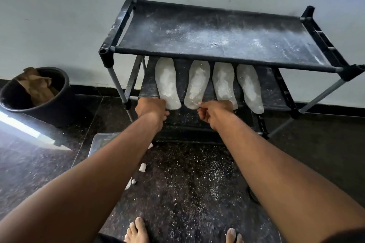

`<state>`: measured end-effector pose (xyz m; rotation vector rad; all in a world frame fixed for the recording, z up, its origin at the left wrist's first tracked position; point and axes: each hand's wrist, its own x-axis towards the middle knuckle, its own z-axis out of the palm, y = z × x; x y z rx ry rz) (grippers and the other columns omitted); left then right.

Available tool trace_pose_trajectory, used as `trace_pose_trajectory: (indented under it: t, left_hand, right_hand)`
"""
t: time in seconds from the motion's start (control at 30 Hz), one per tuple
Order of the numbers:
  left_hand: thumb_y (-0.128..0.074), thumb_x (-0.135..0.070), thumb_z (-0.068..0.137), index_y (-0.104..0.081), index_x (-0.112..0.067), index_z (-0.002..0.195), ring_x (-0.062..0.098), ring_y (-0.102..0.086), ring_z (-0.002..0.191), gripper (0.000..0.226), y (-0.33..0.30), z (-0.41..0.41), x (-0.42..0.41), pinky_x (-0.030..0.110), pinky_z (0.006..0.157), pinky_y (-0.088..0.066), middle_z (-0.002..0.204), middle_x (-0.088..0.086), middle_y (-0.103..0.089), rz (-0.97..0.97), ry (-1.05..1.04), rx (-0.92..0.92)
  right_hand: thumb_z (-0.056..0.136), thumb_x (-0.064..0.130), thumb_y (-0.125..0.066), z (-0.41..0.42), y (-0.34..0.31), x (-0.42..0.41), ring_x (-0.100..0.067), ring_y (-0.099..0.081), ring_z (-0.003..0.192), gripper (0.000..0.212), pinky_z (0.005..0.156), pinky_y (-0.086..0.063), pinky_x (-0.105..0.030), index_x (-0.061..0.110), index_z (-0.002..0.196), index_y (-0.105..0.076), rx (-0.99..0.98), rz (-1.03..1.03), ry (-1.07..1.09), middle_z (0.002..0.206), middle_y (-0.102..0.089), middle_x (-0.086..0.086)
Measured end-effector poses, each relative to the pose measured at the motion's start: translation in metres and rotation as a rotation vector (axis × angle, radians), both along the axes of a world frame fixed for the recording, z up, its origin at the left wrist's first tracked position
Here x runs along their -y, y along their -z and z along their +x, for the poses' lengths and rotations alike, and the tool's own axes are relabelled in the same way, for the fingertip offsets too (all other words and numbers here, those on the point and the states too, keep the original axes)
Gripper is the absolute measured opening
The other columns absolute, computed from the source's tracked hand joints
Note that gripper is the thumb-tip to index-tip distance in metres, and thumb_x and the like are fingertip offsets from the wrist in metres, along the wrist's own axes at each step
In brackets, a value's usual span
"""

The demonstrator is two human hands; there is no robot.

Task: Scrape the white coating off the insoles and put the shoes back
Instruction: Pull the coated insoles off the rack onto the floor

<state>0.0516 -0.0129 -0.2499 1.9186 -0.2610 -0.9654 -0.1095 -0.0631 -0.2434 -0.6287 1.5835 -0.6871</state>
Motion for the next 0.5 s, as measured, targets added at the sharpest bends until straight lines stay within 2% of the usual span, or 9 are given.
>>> trace_pose_trajectory:
  t: [0.07, 0.13, 0.23, 0.37, 0.5]
  left_hand:
    - [-0.072, -0.015, 0.094, -0.075, -0.008, 0.092, 0.023, -0.067, 0.063, 0.007, 0.001, 0.002, 0.0, 0.034, 0.066, -0.06, 0.072, 0.01, -0.072, 0.033, 0.02, 0.027]
    - [-0.069, -0.009, 0.09, -0.073, -0.003, 0.089, 0.024, -0.06, 0.061, 0.008, 0.004, 0.002, -0.005, 0.033, 0.059, -0.053, 0.075, 0.012, -0.07, 0.061, 0.077, 0.029]
    - [-0.068, -0.011, 0.088, -0.071, 0.001, 0.09, 0.025, -0.058, 0.058, 0.013, 0.01, 0.006, -0.007, 0.03, 0.051, -0.047, 0.075, 0.014, -0.069, 0.044, 0.099, 0.031]
    - [-0.078, -0.015, 0.089, -0.074, 0.0, 0.09, 0.023, -0.068, 0.06, 0.015, 0.011, 0.016, 0.001, 0.037, 0.066, -0.065, 0.075, 0.012, -0.075, 0.06, 0.042, 0.077]
    - [-0.086, -0.02, 0.085, -0.073, 0.002, 0.09, 0.02, -0.07, 0.059, 0.025, 0.011, 0.016, 0.004, 0.037, 0.068, -0.065, 0.078, 0.014, -0.075, 0.056, 0.079, 0.048]
  right_hand:
    - [0.085, 0.0, -0.07, 0.0, -0.002, -0.002, -0.013, -0.057, 0.04, 0.011, 0.04, -0.046, -0.021, -0.005, 0.094, -0.07, -0.023, 0.024, -0.081, 0.062, -0.067, -0.011]
    - [0.082, -0.001, -0.069, -0.004, -0.004, -0.005, -0.015, -0.055, 0.041, 0.004, 0.041, -0.046, -0.022, -0.004, 0.086, -0.07, -0.069, 0.023, -0.13, 0.059, -0.065, -0.011]
    - [0.083, 0.002, -0.066, -0.009, -0.002, -0.009, -0.018, -0.054, 0.044, 0.006, 0.043, -0.047, -0.024, 0.0, 0.078, -0.068, -0.068, 0.056, -0.182, 0.061, -0.063, -0.012]
    - [0.083, 0.008, -0.069, -0.004, 0.004, -0.003, -0.018, -0.054, 0.046, 0.007, 0.042, -0.046, -0.023, 0.002, 0.08, -0.07, -0.065, 0.015, -0.094, 0.064, -0.066, -0.011]
    - [0.084, 0.005, -0.074, 0.0, 0.008, 0.005, -0.014, -0.054, 0.046, 0.006, 0.041, -0.044, -0.022, 0.002, 0.087, -0.07, -0.094, -0.013, -0.077, 0.066, -0.066, -0.008]
